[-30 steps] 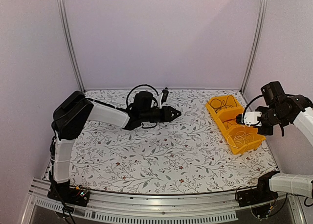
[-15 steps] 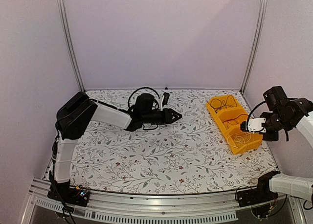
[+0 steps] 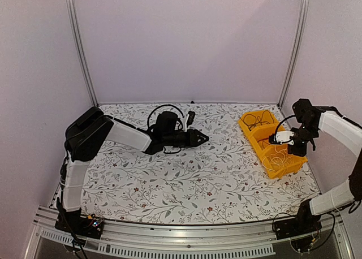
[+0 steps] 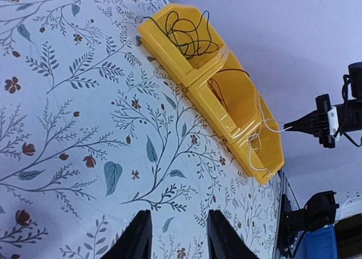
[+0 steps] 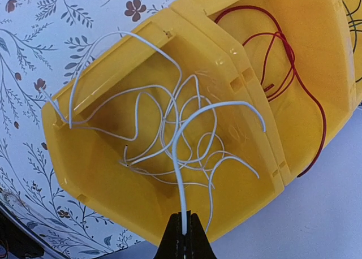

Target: Untangle the cables

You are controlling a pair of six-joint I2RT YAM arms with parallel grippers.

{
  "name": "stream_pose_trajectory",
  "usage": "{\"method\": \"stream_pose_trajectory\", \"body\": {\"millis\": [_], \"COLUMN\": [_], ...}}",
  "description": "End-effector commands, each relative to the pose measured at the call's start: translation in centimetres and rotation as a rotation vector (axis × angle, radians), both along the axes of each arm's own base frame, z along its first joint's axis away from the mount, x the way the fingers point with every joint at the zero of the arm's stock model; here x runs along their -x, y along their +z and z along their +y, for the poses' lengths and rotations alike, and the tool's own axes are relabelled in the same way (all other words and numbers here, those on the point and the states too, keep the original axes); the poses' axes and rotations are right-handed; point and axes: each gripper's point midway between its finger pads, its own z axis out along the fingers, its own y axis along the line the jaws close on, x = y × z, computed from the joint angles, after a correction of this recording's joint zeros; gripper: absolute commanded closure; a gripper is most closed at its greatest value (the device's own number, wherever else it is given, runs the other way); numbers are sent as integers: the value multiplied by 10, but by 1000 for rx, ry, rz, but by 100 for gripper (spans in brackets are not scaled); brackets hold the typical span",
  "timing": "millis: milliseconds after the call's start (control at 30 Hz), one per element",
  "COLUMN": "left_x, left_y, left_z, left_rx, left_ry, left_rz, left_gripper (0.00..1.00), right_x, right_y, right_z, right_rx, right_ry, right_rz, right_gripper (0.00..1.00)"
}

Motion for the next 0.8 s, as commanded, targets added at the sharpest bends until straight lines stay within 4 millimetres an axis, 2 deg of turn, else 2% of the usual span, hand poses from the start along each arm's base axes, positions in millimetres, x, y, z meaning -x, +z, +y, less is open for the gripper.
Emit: {"method": "stream_pose_trajectory", "body": {"millis": [0,133,367,567,667,767], "left_x": [2,3,2,2,3,3], "left_y": [14,12,9,7,5,3], "left_z": [0,-1,-1,1,1,1], "left_rx": [27,27,24,13,10,9], "left_ry": [-5,-10,-8,-6,-9,-10], "left_rz": [-18,-12,-3,-2,3,3], "left_gripper": [66,66,66,66,66,66], "right_x": [-18,-17,-24,-16,-10,-9], "right_y": [-13,-35,-54,-70,-75,-71], "right_z": [0,-7,-8,-15,-24,-27], "right_rx": [-121,-138,-149,-106,-47,-23], "right_ry": [-32,-59,-88,-91,-84,-69], "right_rz": [13,54,76,111,108,83], "right_gripper": [100,100,100,100,100,99]}}
